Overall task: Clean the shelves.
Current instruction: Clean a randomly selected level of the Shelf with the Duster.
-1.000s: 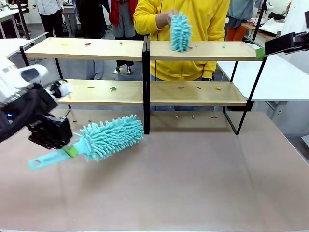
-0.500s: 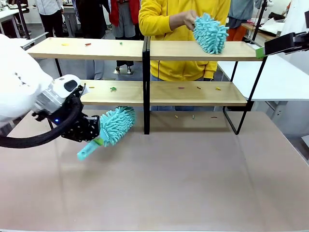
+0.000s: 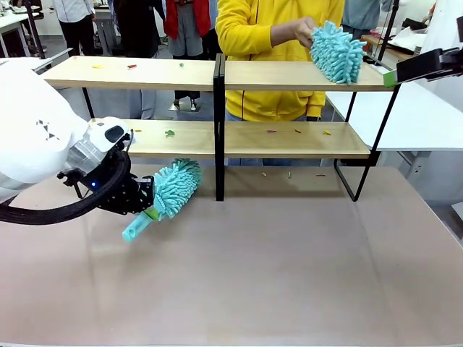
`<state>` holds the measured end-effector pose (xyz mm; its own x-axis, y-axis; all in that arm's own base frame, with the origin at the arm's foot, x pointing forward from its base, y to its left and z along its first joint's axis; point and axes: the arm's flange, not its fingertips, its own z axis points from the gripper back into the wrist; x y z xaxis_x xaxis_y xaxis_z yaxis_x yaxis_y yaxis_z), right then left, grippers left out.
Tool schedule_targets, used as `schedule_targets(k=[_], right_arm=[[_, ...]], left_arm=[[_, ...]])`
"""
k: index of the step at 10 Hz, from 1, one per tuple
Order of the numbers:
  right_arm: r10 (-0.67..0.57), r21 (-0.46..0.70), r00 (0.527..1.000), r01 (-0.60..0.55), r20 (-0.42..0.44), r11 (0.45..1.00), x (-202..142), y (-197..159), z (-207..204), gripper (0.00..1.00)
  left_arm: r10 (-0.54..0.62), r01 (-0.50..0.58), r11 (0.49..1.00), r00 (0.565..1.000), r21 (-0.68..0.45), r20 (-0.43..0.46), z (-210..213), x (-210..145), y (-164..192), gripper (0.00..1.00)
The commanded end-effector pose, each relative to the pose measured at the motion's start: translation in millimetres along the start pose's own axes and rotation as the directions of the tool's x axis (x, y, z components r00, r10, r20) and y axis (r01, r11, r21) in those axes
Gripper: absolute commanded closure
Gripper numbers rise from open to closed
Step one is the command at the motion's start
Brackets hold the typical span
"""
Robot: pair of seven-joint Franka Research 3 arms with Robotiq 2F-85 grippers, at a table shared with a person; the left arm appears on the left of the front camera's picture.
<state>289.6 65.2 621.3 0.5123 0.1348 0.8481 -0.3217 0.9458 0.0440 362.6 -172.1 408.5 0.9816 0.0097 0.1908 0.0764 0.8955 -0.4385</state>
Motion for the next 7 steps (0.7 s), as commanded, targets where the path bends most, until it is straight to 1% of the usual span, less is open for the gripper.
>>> schedule_targets(k=[1, 4, 6, 7], right_arm=[[0.006, 0.006, 1.000, -0.006, 0.000, 1.000, 0, -2, 0, 0.00], [0.006, 0.006, 1.000, -0.006, 0.000, 1.000, 0, -2, 0, 0.00], [0.006, 0.006, 1.000, -0.006, 0.000, 1.000, 0, -2, 0, 0.00], [0.006, 0.006, 1.000, -0.006, 0.000, 1.000, 0, -2, 0, 0.00]], left_arm=[[0.029, -0.033, 0.997, 0.997, 0.063, 0.068, -19, 3, 0, 0.88], [0.028, -0.035, 0.998, 0.988, 0.045, 0.149, -33, 10, -3, 0.88], [0.055, -0.075, 0.993, 0.978, 0.089, 0.201, -43, 15, -4, 0.88], [0.080, -0.113, 0.986, 0.966, 0.122, 0.244, -46, 17, -4, 0.88]])
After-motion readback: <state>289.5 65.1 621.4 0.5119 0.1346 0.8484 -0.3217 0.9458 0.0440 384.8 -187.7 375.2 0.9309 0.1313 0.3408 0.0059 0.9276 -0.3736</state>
